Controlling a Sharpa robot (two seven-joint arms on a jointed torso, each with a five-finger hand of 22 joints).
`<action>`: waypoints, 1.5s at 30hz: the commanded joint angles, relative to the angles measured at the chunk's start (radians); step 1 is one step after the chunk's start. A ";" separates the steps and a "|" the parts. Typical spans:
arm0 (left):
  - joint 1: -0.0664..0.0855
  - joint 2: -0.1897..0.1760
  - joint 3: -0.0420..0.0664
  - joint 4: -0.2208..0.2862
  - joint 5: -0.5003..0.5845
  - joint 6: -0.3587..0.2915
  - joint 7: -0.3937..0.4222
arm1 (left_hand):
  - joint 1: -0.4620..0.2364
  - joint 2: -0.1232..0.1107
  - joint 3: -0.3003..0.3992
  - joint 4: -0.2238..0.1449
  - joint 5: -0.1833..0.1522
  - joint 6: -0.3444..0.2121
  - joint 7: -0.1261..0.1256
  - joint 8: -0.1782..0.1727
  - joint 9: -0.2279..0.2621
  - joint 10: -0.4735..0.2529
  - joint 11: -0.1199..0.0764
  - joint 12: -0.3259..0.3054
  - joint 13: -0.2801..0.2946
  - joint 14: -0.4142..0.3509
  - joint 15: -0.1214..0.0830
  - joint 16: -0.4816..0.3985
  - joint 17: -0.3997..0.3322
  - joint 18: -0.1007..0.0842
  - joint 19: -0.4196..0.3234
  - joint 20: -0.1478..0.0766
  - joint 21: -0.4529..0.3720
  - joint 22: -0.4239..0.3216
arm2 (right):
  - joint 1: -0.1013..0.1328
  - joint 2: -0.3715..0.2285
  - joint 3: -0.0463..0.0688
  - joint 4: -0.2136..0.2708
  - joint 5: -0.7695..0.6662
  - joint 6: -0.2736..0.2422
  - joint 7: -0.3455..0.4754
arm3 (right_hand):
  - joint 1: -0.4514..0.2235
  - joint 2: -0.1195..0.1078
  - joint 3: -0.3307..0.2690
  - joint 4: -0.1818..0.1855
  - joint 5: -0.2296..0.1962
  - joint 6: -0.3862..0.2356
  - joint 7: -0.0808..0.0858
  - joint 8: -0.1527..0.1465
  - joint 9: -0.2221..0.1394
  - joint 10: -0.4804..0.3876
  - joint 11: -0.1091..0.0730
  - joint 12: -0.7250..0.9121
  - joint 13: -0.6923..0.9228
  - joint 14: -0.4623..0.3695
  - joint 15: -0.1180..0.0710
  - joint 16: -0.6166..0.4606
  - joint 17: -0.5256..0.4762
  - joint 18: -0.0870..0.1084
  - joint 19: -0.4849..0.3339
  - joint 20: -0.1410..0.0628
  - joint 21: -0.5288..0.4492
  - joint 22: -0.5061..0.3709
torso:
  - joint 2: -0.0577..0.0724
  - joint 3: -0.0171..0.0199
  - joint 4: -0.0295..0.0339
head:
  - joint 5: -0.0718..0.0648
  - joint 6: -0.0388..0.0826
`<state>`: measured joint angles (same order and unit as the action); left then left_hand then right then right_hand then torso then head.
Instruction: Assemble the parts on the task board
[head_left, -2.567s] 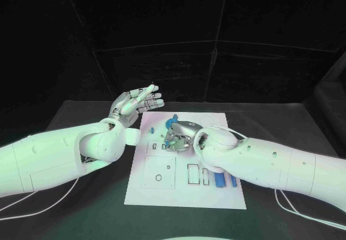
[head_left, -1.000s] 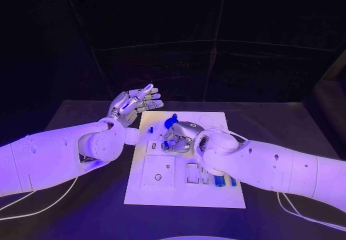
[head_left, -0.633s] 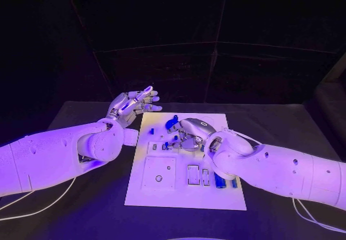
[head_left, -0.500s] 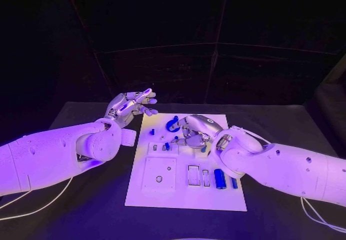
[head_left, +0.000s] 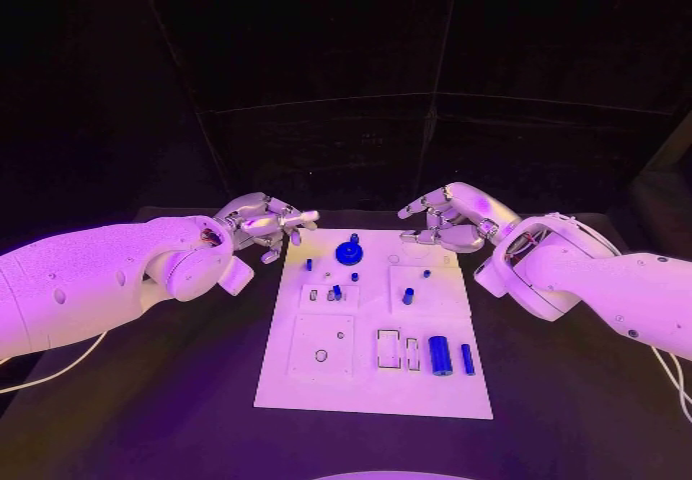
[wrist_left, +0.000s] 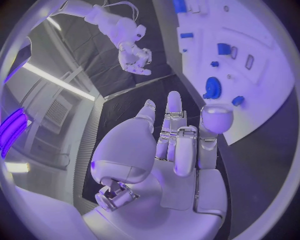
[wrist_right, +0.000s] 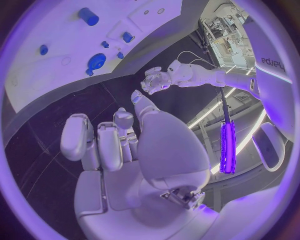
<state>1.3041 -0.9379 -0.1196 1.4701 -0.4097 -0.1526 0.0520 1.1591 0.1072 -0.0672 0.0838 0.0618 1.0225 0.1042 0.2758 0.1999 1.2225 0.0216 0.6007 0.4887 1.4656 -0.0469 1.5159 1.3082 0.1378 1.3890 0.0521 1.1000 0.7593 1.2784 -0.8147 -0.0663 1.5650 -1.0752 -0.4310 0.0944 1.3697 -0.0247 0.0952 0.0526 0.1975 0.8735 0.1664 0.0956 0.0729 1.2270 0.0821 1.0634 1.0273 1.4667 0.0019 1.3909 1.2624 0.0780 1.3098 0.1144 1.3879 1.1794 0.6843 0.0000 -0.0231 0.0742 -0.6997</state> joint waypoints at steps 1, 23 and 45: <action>0.011 0.012 0.001 -0.010 -0.295 0.172 -0.294 | 0.026 0.015 0.008 -0.010 0.000 -0.023 0.001 0.023 0.018 -0.033 0.006 0.032 0.030 0.073 -0.004 -0.021 0.147 0.002 -0.021 0.002 -0.043 -0.074 | 0.006 -0.012 0.000 -0.008 0.081 0.033 0.018 | 0.010 0.004 -0.002 -0.006 0.006 0.007 0.003 0.007 0.001 -0.003 -0.004 -0.004 -0.001 0.036 0.000 -0.004 -0.002 0.006 -0.010 0.000 -0.005 -0.002 | -0.012 0.0029 -0.0029 | 0.001 -0.005; 0.025 0.191 -0.002 -0.072 -0.569 0.181 -0.539 | -0.022 0.027 -0.156 0.127 -0.007 -0.074 -0.043 0.280 0.213 0.105 -0.033 0.605 0.597 0.105 -0.028 0.055 0.263 -0.054 0.053 -0.020 0.225 0.334 | 0.011 -0.001 0.000 -0.051 0.046 0.071 -0.030 | 0.031 0.004 0.002 -0.021 0.096 0.015 0.000 0.019 -0.002 -0.001 -0.008 -0.010 -0.010 0.033 -0.004 -0.022 -0.020 0.008 -0.018 -0.005 -0.017 -0.019 | -0.020 0.0061 -0.0038 | 0.011 -0.021; 0.032 0.281 -0.031 -0.118 -0.558 0.293 -0.624 | -0.071 0.026 -0.178 0.157 -0.007 -0.091 -0.049 0.322 0.261 0.123 -0.038 0.651 0.649 0.105 -0.032 0.055 0.263 -0.059 0.058 -0.023 0.245 0.368 | 0.011 0.014 0.000 -0.062 0.030 0.073 -0.054 | 0.030 0.002 0.004 -0.022 0.124 0.015 0.000 0.021 -0.003 -0.001 -0.009 -0.012 -0.013 0.032 -0.005 -0.027 -0.026 0.009 -0.021 -0.006 -0.021 -0.024 | -0.019 0.0046 -0.0037 | 0.024 -0.033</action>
<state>1.3338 -0.6588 -0.1507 1.3538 -0.9700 0.1133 -0.5527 1.0964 0.1352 -0.2452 0.2374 0.0503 0.9396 0.0553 0.5927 0.4597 1.3384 -0.0145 1.2462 1.1373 1.4687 -0.0714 1.5677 1.3077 0.0919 1.4478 0.0339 1.3403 1.1269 1.2871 -0.8012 -0.0669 1.5028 -1.0371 -0.3633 0.0445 1.3934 -0.0221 0.0983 0.0359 0.3166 0.8803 0.1663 0.1129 0.0715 1.2271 0.0822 1.0552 1.0151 1.4668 0.0019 1.3685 1.2381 0.0777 1.2952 0.1070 1.3703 1.1562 0.6653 0.0057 -0.0270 0.0925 -0.7324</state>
